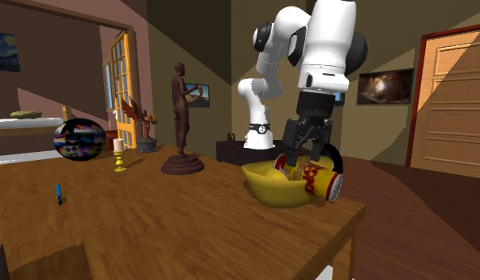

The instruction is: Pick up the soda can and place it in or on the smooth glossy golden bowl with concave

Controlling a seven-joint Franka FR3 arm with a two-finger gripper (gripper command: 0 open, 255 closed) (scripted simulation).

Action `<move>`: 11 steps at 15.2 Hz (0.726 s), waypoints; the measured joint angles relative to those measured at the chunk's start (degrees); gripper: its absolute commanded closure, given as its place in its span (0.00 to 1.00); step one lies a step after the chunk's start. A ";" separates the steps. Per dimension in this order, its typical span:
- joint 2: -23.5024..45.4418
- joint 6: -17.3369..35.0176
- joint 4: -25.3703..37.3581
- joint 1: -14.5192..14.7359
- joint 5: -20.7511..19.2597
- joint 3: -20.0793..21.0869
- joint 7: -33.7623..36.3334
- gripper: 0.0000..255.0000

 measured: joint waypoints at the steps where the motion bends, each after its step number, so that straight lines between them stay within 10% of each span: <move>1: -0.02 0.12 -0.07 0.04 0.04 0.05 0.00 0.00; 5: 0.06 0.25 -0.16 -0.01 0.02 0.01 -0.01 0.00; 6: 0.06 0.26 -0.17 -0.01 0.02 0.01 -0.01 1.00; 11: -0.04 0.32 -0.19 -0.03 0.00 -0.03 -0.02 1.00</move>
